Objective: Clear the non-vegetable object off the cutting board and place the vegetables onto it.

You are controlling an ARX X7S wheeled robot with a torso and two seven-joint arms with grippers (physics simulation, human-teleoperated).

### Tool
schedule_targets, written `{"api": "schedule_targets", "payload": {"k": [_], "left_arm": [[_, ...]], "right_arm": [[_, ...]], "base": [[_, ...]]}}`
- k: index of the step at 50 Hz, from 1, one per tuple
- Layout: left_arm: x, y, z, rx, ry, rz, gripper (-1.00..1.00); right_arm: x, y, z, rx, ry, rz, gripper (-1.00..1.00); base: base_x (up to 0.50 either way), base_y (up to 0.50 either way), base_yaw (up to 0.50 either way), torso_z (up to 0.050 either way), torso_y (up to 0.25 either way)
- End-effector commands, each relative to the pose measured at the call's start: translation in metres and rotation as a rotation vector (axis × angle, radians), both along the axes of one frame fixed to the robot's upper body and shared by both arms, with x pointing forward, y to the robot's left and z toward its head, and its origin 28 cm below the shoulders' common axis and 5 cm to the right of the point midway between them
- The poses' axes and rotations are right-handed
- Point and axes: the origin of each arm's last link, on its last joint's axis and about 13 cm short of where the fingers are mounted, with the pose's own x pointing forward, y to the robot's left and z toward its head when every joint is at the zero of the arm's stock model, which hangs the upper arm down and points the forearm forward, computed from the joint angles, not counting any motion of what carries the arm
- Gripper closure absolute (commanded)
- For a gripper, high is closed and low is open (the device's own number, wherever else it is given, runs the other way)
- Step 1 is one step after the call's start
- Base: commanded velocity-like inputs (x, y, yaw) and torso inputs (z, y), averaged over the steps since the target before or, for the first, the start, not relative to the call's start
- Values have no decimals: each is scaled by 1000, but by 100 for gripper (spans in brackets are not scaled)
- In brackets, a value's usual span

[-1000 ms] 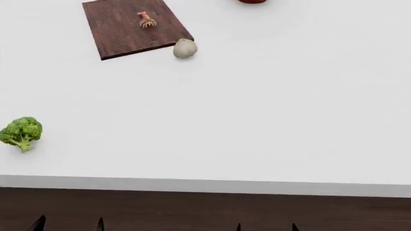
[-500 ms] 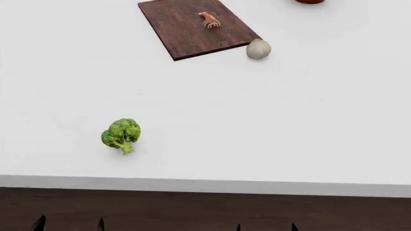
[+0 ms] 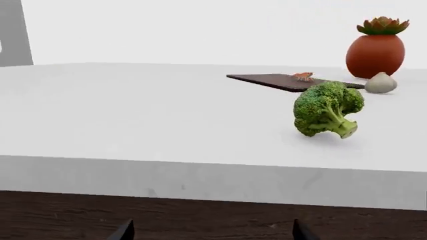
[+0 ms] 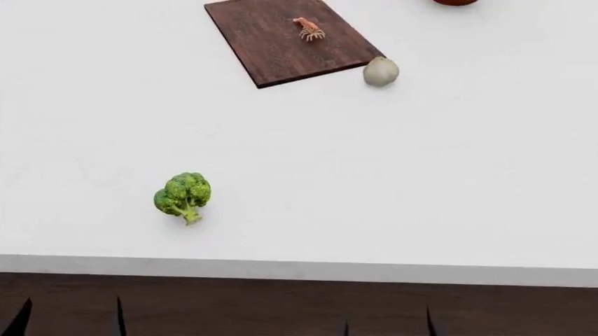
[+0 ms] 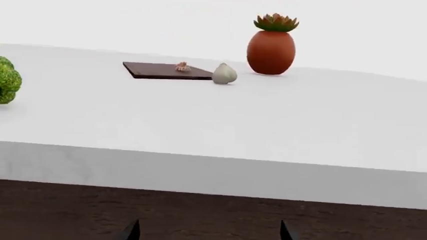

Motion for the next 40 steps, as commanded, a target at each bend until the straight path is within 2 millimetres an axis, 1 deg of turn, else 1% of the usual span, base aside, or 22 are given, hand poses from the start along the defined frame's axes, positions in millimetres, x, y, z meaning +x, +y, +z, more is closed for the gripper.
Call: {"api": "schedule_targets", "payload": {"k": [1,2,3,4,7,11,15,18,21,24,26,27,28,29,31,32,33,34,37,38,39,40], "left_arm": [[-4,16,37,0,-82,77,-100],[-4,17,41,4,-90,76,-100],[-4,17,42,5,-91,74,-100],[-4,17,47,14,-97,75,-100],[-4,18,55,50,-114,78,-100],[-4,19,74,50,-144,83,-100],[-4,16,91,83,-162,72,-100],[-4,12,108,93,-166,56,-100],[-2,10,120,115,-168,42,-100],[3,9,132,131,-181,35,-100],[13,10,144,154,-190,62,-100],[15,10,149,128,-196,65,-100],[21,10,161,132,-208,69,-100],[23,9,169,126,-216,63,-100],[28,10,180,131,-225,57,-100],[53,31,196,179,-121,22,-100],[63,34,223,174,-190,44,-100],[63,34,225,173,-190,40,-100],[65,35,234,172,-199,41,-100],[77,35,263,201,-205,8,-100],[79,35,270,204,-222,9,-100],[80,35,271,205,-222,9,-100]], "right_arm": [[-3,2,44,-65,-79,8,-100],[-4,1,53,-74,-95,8,-100],[-5,0,56,-74,-103,6,-100],[-5,-1,63,-83,-111,4,-100],[-5,-1,73,-97,-130,7,-100],[-6,-2,89,-127,-157,15,-100],[-2,-4,99,-161,-164,11,-100],[2,-6,112,-184,-180,11,-100],[6,-8,121,-199,-182,11,-100],[12,-11,133,-209,-175,13,-100],[16,-12,141,-216,-172,20,-100],[17,-12,142,-224,-172,21,-100],[21,-12,147,-232,-174,25,-100],[24,-13,151,-235,-173,23,-100],[28,-14,157,-245,-173,28,-100],[55,-36,165,-333,15,58,-100],[68,-38,200,-337,-73,30,-100],[73,-38,226,-340,-155,17,-100],[77,-39,232,-339,-152,19,-100],[97,-40,258,-365,-144,26,-100],[105,-43,265,-359,-130,9,-100],[106,-43,266,-347,-126,14,-100]], "base": [[0,0,0,0,0],[0,0,0,0,0],[0,0,0,0,0],[0,0,0,0,0],[0,0,0,0,0],[0,0,0,0,0],[0,0,0,0,0],[0,0,0,0,0],[0,0,0,0,0],[0,0,0,0,0],[0,0,0,0,0],[0,0,0,0,0],[0,0,0,0,0],[0,0,0,0,0],[0,0,0,0,0],[0,0,0,0,0],[0,0,0,0,0],[0,0,0,0,0],[0,0,0,0,0],[0,0,0,0,0],[0,0,0,0,0],[0,0,0,0,0]]}}
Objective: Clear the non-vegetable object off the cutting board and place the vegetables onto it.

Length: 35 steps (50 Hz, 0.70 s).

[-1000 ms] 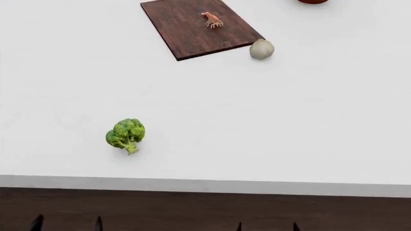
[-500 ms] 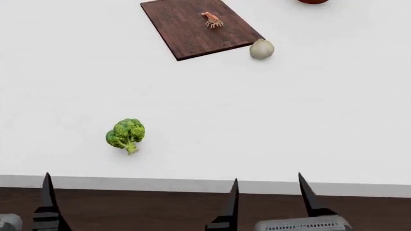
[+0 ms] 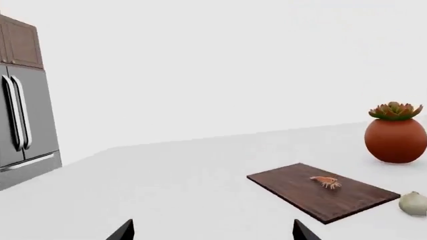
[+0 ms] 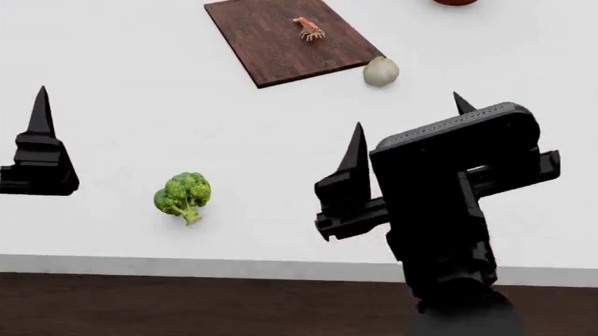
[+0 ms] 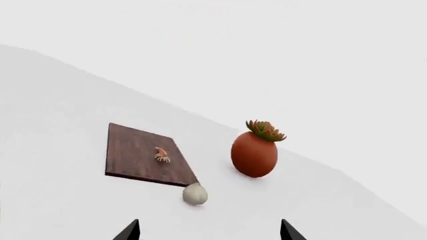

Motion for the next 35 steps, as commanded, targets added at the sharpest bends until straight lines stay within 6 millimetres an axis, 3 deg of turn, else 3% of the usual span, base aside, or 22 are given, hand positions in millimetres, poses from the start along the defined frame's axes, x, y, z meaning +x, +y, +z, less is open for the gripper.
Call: {"api": "schedule_targets", "payload": {"k": [1,10,24,35], "left_arm": [[27,12,91,59,-36,-27,-100],[44,10,105,55,-10,-49,-100],[68,14,122,15,9,-32,-100],[77,17,125,-12,1,-7,-100]], "right_arm": [[47,-20,93,-57,12,-38,-100],[67,-24,124,-95,16,-69,-100],[97,-27,134,-88,89,-82,-100],[95,-32,144,-39,76,-73,-100]], "base": [[0,0,0,0,0],[0,0,0,0,0],[0,0,0,0,0],[64,0,0,0,0]]}}
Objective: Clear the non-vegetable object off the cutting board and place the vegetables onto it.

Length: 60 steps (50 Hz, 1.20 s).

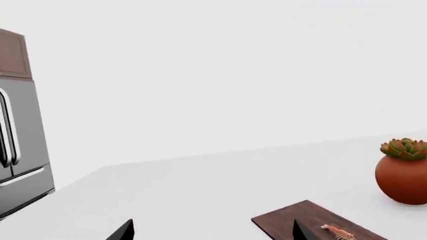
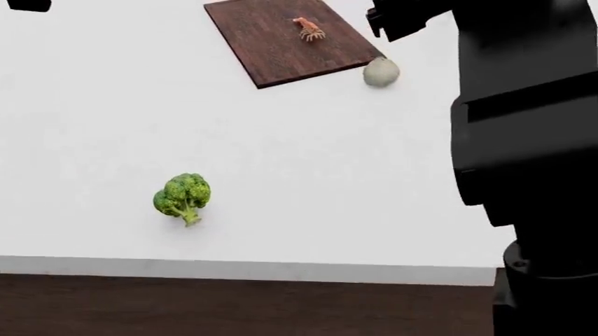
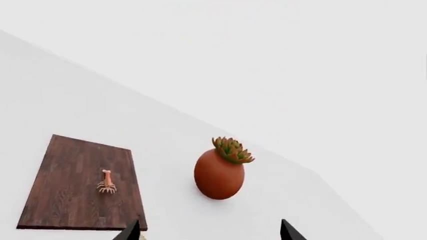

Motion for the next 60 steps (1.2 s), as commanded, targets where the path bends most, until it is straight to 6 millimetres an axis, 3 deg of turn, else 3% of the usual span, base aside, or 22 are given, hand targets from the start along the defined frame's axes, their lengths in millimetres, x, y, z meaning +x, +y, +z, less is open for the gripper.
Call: {"api": "schedule_targets", "payload": {"k": [1,38,60], "left_arm": [[9,2,8,-20,-8,21,-100],[7,3,23,-64,-103,12,-100],[3,3,21,-59,-114,-5,-100]], "right_arm": [[3,-5,10,24,6,2,-100],[2,-5,16,8,9,7,-100],[2,-5,6,2,29,12,-100]], "base": [[500,0,0,0,0],[500,0,0,0,0],[500,0,0,0,1]]}}
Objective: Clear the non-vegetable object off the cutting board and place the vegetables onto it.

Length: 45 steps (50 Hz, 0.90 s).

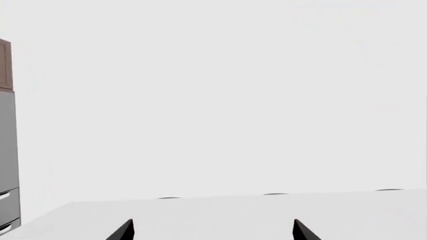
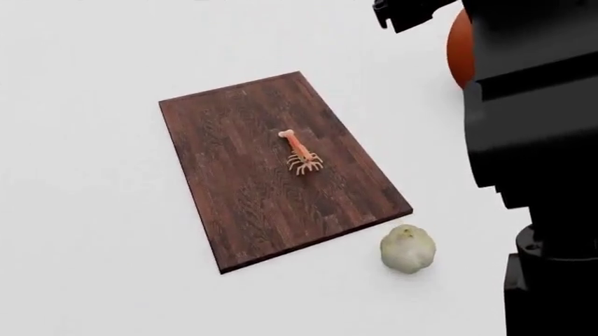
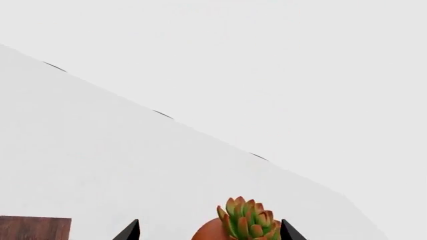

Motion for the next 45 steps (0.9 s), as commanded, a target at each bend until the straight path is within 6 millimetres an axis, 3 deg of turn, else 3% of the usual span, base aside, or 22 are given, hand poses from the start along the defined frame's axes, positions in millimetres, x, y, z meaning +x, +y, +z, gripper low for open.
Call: {"api": "schedule_targets", "payload": {"k": [1,9,45], "left_arm": [[-1,0,-1,-3,-6,-5,-100],[-3,2,-1,-7,-19,-8,-100],[-3,4,1,13,-33,9,-100]], "right_arm": [[1,0,-4,-3,10,2,-100],[1,-1,-6,-3,10,-11,-100],[-5,7,2,-10,-7,44,-100]], "base": [[500,0,0,0,0],[500,0,0,0,-15],[0,0,0,0,-249]]}}
